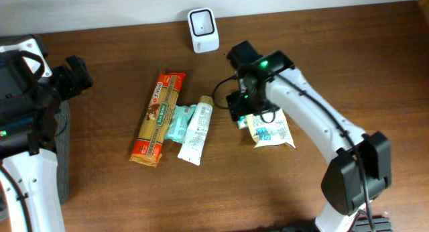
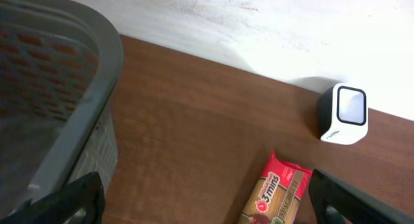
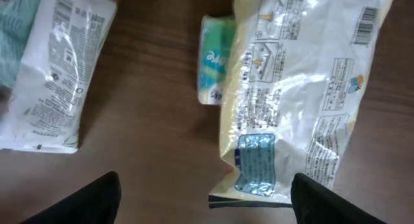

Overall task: Scan the item barcode
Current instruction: 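Grasp the yellow snack bag with the right gripper and lift it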

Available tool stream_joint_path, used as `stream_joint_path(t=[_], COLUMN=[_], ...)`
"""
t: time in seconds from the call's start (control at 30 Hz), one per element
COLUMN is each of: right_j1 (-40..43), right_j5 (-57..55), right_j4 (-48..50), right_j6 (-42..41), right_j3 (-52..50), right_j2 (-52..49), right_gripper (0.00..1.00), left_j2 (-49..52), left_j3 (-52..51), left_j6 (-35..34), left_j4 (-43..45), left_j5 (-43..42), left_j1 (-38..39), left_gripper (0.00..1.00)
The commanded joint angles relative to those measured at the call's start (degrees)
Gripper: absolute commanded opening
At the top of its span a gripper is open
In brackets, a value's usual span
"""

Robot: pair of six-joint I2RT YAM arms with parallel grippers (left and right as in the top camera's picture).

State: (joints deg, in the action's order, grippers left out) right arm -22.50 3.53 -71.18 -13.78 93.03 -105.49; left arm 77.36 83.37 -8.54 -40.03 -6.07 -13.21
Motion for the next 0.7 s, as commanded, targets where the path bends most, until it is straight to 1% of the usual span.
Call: stream_joint_path(t=[0.0,0.03,0.1,0.13,0.2,0.27,0.33,0.4,0.5,0.57,0.67], right_j1=[6.6,8.2,9.0,9.0,9.9,12.8,17.3,24.8,32.1,34.5,35.1], right_j5=[13.9,18.3,18.6,17.3,7.4,7.9,14.0,25.7,34.3,38.3,41.2], right_j4=[-0.5,-1.0,-1.7,-2.0,-1.9,-1.7,-0.9,1.9,8.6,12.6,16.0], right_j6=[10.6,14.0,14.2,14.2,9.7,10.0,14.4,20.8,22.6,24.3,24.5], right_j3=[1.0,1.0,0.4,-0.3,-2.2,-4.2,-7.1,-13.4,-24.1,-30.4,-35.0], right_j2=[0.3,0.3,0.3,0.2,0.2,0.2,0.2,0.2,0.2,0.2,0.2], right_gripper=[0.83,0.83,0.82,0.82,0.82,0.82,0.83,0.86,0.86,0.86,0.85], left_j2=[-0.3,-0.3,-0.3,-0.3,-0.3,-0.3,-0.3,-0.3,-0.3,-0.3,-0.3], left_j3=[0.2,0.2,0.2,0.2,0.2,0.2,0.2,0.2,0.2,0.2,0.2], left_j6=[1.1,1.1,1.1,1.1,1.1,1.2,1.1,1.1,1.1,1.1,1.1], left_j4=[0.0,0.0,0.0,0.0,0.0,0.0,0.0,0.0,0.0,0.0,0.0], left_j5=[-0.6,-0.6,-0.6,-0.6,-0.6,-0.6,-0.6,-0.6,-0.6,-0.6,-0.6], left_j1=[-0.2,-0.2,-0.2,-0.2,-0.2,-0.2,-0.2,-0.2,-0.2,-0.2,-0.2], left_gripper=[0.99,0.99,0.99,0.99,0.99,0.99,0.99,0.99,0.99,0.99,0.99])
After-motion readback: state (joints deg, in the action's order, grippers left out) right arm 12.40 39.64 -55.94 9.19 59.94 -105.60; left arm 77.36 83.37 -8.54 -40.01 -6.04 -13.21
